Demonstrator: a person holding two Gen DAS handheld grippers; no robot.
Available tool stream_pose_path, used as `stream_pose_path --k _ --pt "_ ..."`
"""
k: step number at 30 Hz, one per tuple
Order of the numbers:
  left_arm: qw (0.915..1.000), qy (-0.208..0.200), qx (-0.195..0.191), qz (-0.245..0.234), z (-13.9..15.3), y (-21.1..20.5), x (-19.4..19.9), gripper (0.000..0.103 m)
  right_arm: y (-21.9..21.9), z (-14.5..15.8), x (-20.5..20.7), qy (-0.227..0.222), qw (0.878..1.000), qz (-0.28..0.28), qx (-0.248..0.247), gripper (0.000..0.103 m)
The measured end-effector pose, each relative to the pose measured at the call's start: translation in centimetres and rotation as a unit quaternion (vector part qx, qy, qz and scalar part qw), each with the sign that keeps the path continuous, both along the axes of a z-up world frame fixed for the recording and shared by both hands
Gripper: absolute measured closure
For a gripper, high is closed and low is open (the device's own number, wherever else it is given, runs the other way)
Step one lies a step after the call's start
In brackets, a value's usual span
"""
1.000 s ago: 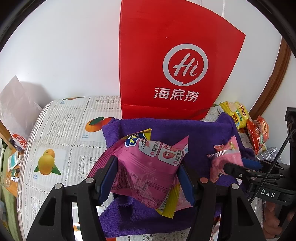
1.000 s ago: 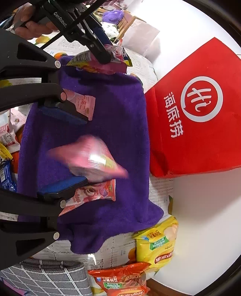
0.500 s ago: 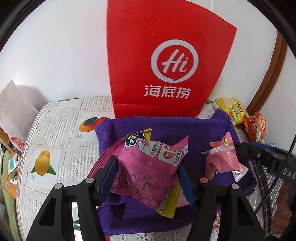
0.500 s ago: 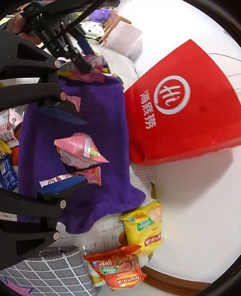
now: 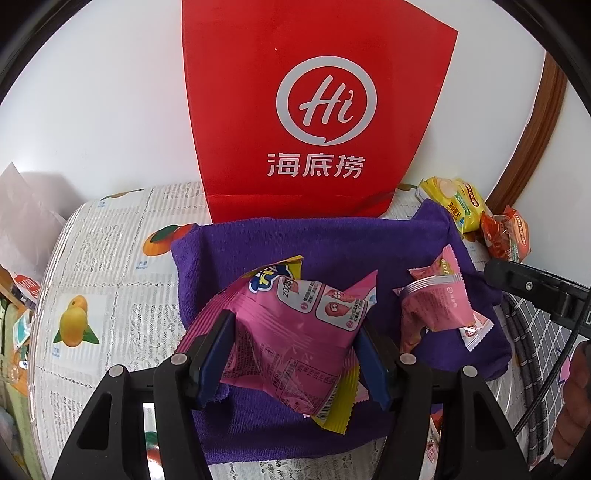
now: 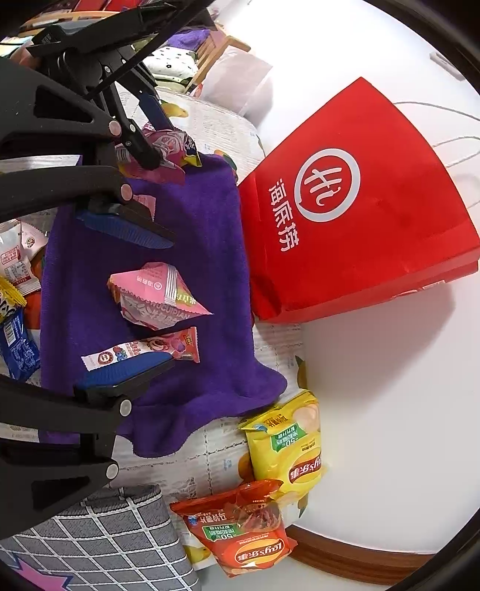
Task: Organize snacks
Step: 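Lower the pink chip bag onto the towel and open the left tool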
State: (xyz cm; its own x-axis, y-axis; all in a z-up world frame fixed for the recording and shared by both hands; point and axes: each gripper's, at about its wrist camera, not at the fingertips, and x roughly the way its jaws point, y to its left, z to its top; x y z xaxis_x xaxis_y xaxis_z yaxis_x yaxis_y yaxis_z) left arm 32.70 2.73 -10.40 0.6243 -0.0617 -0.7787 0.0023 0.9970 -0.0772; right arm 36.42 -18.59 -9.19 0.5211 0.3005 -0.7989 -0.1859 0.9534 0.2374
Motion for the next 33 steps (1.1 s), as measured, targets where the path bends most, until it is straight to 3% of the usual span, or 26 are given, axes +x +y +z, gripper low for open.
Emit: stream_pose_path --k 33 --pt "0.9997 0.021 0.0 -0.013 -0.4 -0.7 0.5 0.038 1.0 -0.6 0.0 0.014 1.0 0.008 -0.009 0.045"
